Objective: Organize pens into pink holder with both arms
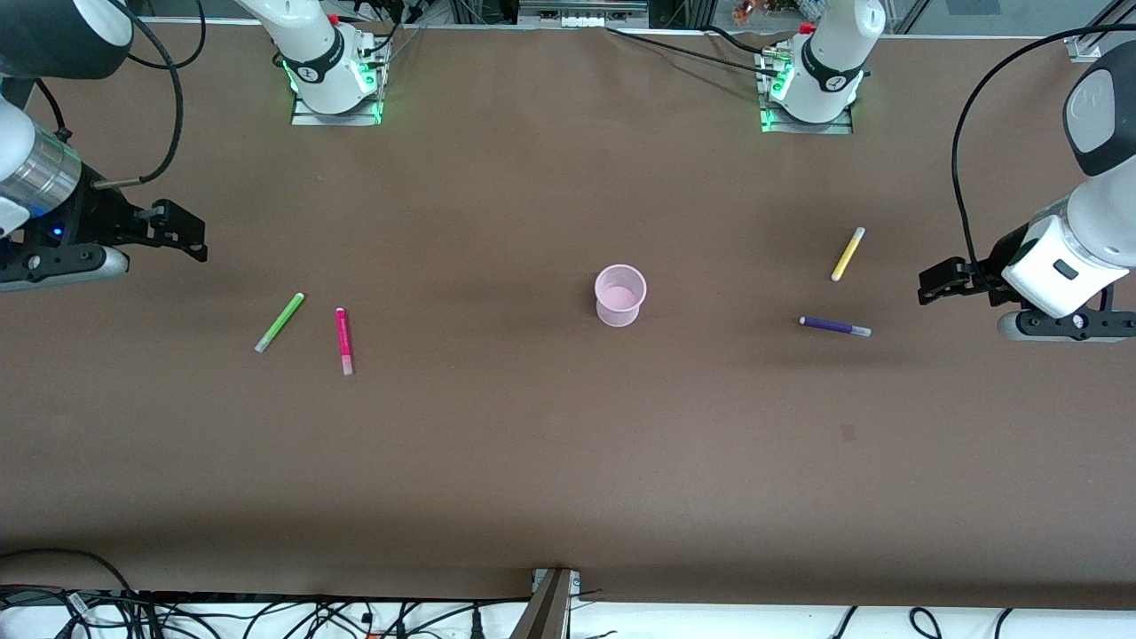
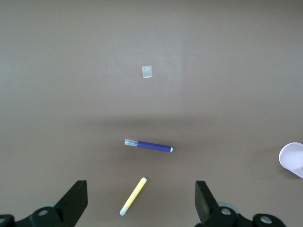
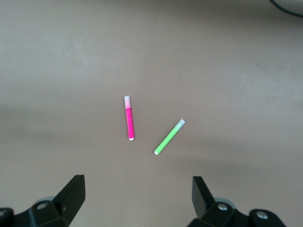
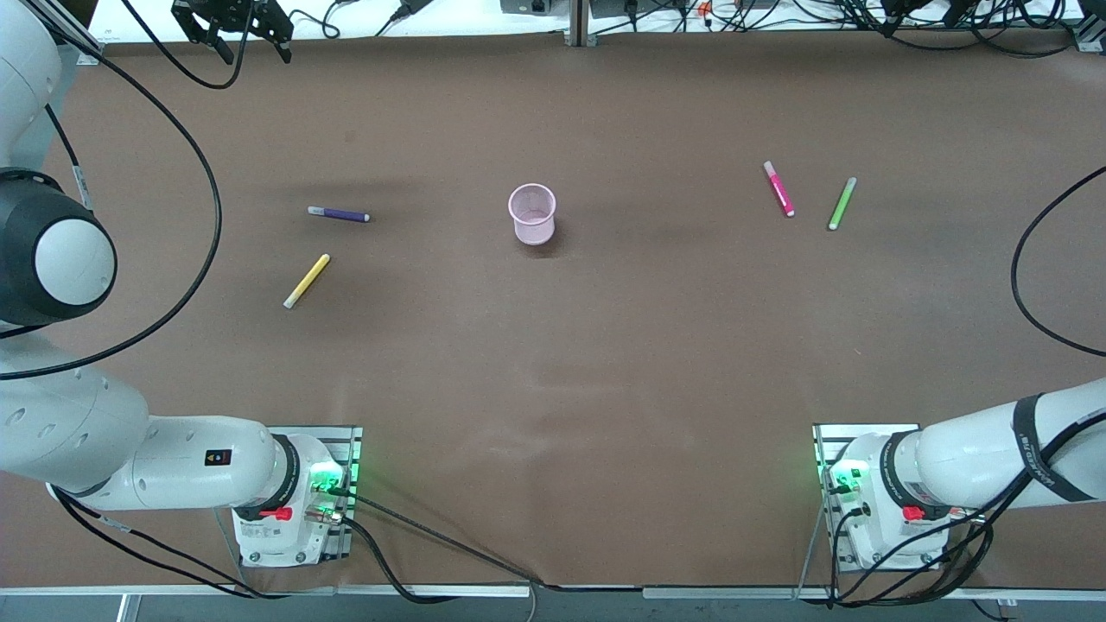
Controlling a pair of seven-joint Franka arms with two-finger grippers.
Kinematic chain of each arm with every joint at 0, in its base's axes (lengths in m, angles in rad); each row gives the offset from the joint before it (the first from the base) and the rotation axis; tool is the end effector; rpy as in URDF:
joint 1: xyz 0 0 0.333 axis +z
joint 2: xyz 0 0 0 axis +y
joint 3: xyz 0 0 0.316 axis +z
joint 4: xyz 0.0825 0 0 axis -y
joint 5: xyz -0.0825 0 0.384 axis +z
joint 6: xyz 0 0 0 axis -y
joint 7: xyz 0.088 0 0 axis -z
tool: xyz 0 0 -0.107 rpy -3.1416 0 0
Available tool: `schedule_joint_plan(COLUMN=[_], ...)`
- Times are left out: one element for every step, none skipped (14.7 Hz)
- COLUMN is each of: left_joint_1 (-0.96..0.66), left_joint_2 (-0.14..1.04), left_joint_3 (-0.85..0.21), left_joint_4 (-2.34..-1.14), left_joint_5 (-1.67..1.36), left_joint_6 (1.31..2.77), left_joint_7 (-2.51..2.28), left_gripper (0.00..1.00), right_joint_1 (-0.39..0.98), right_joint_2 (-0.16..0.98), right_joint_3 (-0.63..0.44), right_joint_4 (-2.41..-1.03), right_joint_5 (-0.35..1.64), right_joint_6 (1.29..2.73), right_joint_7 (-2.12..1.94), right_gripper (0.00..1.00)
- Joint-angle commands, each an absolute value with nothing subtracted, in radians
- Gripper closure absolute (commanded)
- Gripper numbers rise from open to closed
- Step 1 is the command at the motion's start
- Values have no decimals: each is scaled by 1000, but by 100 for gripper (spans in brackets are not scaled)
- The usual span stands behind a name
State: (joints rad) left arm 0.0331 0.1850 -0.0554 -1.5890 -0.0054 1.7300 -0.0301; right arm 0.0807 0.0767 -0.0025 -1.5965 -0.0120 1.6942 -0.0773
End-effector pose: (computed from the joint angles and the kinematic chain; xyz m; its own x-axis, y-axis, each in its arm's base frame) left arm 0.6150 -0.0117 0.5211 0.9990 0.0092 -0.0442 0.0098 -0.9999 0.0142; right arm 0.5854 0.0448 0.5794 0.9875 0.1563 0.0200 0.1561 -0.9877 0.0137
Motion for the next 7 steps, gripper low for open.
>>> schedule_joint_plan(left_joint_1=[37, 37, 37, 38, 38, 40, 43], left_joint_2=[199, 201, 201, 201, 199, 199, 196], left_joint_3=[-57, -57, -57, -57, -57, -57, -57], left_joint_4=[-1565, -1562, -1560, -1560, -1560, -1562, -1565], left_joint_5=[2, -2, -6, -8, -8, -8, -8], left_joint_6=[1727, 1727, 1727, 1729, 1732, 1730, 1729], left_joint_7=[-18, -26, -35, -37, -38, -40, -37], left_gripper=[0, 0, 0, 0, 0, 0, 0], right_joint_1=[77, 77, 77, 77, 77, 77, 77], right_joint_2=[35, 34, 29, 29, 29, 29, 29], right_joint_3=[-5, -5, -3, -3, -3, -3, -3], right_joint_4=[-1635, -1632, -1632, -1632, -1631, -1632, -1632], right_joint_5=[-1, -2, -8, -9, -9, -8, -9], right_joint_6=[1710, 1701, 1698, 1698, 1698, 1698, 1698], right_joint_7=[-71, -71, -72, -72, -74, -75, -75], right_gripper=[0, 0, 0, 0, 0, 0, 0])
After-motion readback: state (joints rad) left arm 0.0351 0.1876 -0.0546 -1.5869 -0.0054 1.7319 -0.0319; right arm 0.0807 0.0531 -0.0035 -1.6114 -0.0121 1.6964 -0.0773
